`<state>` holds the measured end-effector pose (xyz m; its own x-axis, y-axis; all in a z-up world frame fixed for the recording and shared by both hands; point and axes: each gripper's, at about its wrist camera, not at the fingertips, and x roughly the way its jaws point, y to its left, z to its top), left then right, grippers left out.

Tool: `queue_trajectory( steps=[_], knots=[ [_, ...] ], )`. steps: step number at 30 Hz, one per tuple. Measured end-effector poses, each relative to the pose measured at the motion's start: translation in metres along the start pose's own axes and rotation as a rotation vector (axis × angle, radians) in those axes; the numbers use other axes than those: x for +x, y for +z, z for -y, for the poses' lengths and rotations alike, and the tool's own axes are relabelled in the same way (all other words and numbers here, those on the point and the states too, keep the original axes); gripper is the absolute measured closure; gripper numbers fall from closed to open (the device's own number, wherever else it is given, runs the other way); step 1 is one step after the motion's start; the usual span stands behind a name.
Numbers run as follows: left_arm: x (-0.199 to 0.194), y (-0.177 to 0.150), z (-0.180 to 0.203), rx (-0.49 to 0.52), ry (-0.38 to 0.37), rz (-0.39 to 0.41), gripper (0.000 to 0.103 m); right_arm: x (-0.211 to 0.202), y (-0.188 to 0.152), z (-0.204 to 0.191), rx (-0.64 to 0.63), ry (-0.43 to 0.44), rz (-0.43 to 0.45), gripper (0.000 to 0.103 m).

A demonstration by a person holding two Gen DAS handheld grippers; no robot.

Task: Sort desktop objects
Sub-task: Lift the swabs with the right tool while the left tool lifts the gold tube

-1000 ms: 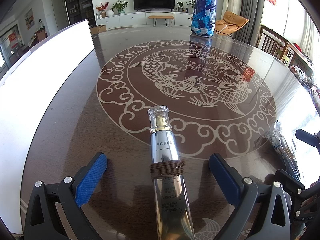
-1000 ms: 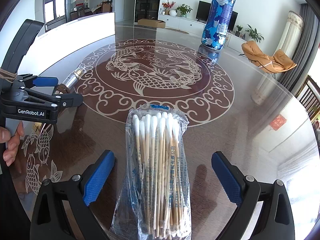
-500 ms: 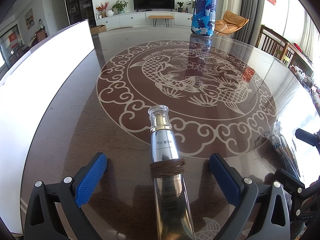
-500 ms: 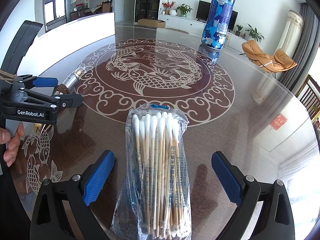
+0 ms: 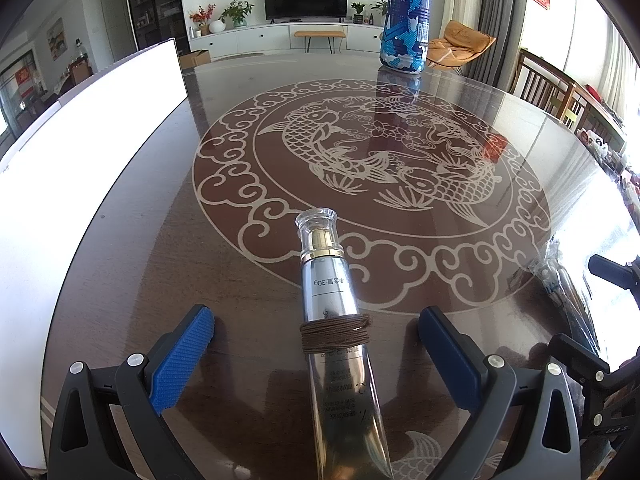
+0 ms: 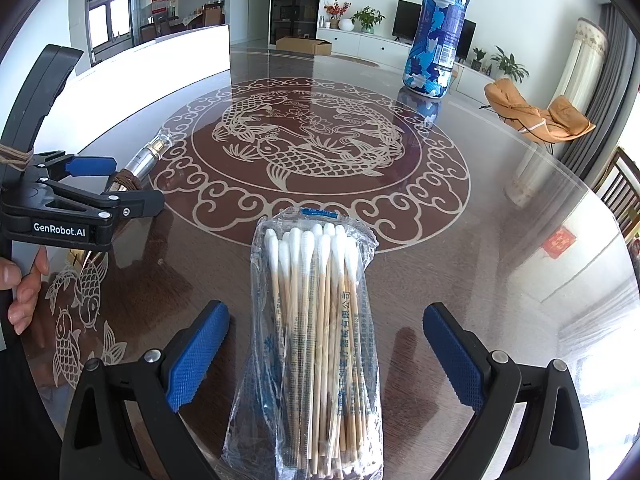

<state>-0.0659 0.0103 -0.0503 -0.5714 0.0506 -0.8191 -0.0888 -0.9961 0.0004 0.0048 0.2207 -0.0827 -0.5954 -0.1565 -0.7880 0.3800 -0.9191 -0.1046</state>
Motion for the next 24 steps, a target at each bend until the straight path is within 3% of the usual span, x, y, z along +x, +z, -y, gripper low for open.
queue_trajectory(
  steps=[14, 24],
  knots=[
    [-0.008, -0.013, -0.013, -0.011, 0.01, 0.0, 0.0, -0.011, 0.0, 0.014, 0.066, 0.087, 0.058, 0.005],
    [-0.008, -0.013, -0.013, -0.012, 0.011, 0.001, 0.0, -0.013, 0.0, 0.011, 0.053, 0.078, 0.069, 0.005]
  ],
)
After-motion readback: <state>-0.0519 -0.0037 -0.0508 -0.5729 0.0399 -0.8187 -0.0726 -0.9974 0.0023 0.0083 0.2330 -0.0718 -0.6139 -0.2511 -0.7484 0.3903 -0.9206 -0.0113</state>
